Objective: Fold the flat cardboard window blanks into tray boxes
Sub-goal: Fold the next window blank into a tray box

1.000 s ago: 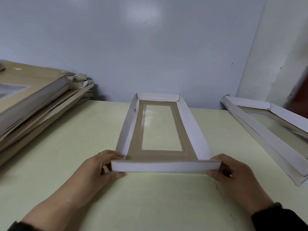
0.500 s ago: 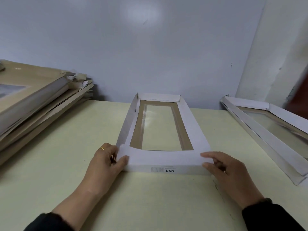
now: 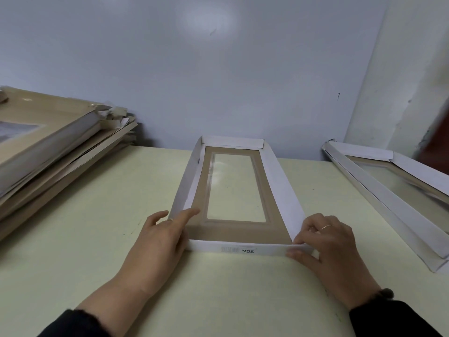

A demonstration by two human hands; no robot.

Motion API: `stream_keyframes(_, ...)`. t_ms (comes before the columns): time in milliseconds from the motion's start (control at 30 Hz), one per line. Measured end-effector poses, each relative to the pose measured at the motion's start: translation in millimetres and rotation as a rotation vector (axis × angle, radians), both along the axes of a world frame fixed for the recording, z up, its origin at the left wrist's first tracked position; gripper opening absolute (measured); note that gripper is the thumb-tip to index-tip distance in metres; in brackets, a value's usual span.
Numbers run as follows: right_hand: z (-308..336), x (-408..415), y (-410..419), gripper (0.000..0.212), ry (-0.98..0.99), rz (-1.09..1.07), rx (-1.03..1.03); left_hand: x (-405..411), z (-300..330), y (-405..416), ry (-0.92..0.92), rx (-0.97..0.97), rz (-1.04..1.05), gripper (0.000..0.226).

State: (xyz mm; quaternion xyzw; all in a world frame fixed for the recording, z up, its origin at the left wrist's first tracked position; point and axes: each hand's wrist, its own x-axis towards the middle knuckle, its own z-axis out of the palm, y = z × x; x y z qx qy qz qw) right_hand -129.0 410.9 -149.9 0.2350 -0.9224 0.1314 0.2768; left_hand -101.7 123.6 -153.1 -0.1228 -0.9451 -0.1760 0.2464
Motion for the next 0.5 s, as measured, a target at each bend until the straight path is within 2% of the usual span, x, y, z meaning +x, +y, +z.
stream_keyframes(67, 2.1, 0.3, -2.8, 0.035, 0.075, -0.014, 0.089, 2.5, 3.7, 4.6, -0.021, -0.018, -0.002, 0.034)
stream_keyframes(133, -0.7, 0.1, -8.3, 0.044, 0.121, 0.016, 0.145, 1.2, 6.5, 9.7, -0.105, -0.033, -0.045, 0.053)
stream_keyframes(200, -2.6, 0.4, -18.0, 0.055, 0.107, 0.091, 0.148, 0.4, 7.0, 21.2, -0.167, -0.046, -0.098, 0.045)
stream_keyframes(233, -2.8, 1.0, -23.3, 0.054, 0.071, 0.124, 0.153, 0.6, 5.1, 29.3, -0.188, -0.077, -0.131, 0.036)
stream_keyframes(333, -3.1, 2.5, -30.7, 0.04, -0.029, 0.206, 0.152, 4.6, 7.8, 50.0, -0.042, -0.164, -0.197, 0.02)
stream_keyframes(400, -1.6, -0.9, -27.5, 0.041, -0.225, 0.261, -0.017, 3.2, 6.3, 53.5, -0.113, -0.148, -0.184, 0.016)
stream_keyframes(467, -1.4, -4.2, -20.9, 0.034, -0.418, 0.284, -0.26, 1.4, -1.3, 48.2, -0.14, -0.12, -0.133, 0.023)
stream_keyframes(500, -2.2, -5.2, -18.0, 0.032, -0.449, 0.266, -0.337, 0.6, -2.9, 46.7, -0.142, -0.134, -0.115, 0.024)
